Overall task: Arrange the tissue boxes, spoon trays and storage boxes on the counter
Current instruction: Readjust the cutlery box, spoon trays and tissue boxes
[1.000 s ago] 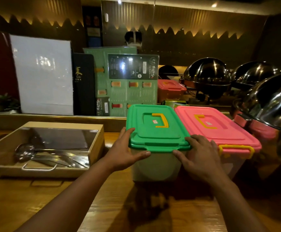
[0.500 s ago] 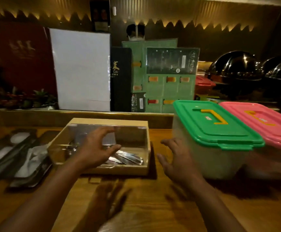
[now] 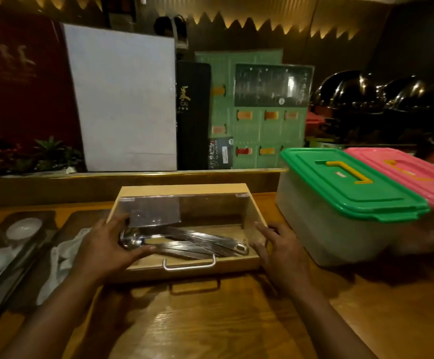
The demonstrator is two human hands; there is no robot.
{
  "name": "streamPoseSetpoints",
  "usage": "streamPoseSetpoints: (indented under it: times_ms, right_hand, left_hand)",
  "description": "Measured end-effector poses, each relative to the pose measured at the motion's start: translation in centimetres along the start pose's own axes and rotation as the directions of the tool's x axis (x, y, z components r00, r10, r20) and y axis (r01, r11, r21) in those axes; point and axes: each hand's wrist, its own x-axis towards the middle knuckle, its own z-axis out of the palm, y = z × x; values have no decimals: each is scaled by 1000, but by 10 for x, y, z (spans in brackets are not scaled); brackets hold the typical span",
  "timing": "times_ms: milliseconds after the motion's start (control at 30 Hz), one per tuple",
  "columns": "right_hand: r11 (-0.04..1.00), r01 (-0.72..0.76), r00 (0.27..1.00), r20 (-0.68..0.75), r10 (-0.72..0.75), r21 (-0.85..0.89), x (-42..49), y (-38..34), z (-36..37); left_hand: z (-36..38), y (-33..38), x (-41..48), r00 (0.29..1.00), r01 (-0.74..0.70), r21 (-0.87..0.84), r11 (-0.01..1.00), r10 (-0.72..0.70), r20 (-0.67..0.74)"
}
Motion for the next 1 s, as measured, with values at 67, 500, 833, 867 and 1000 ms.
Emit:
streamPoseSetpoints:
  times_ms: [67,500,833,867,1000]
  right_hand:
    - [1000,-12,1000,-5,12,-19,2,0,0]
    - [974,-34,996,-88,14,-222,9,30,-7]
    - [957,-140,989,-83,123,-256,7,59,-28]
    - [961,-151,988,-79,136,-230,7,61,-30]
    - [972,-177,984,-38,173,-155,10,69,-36]
  left_hand:
    - [2,3,0,1000,-13,8,1000,13,-23]
    - [33,32,8,999,-38,91,995,39,-18]
    - [66,71,10,998,-57,18,998,57,7]
    - [68,74,10,998,-58,18,998,58,8]
    - [73,78,12,998,-67,46,997,67,1]
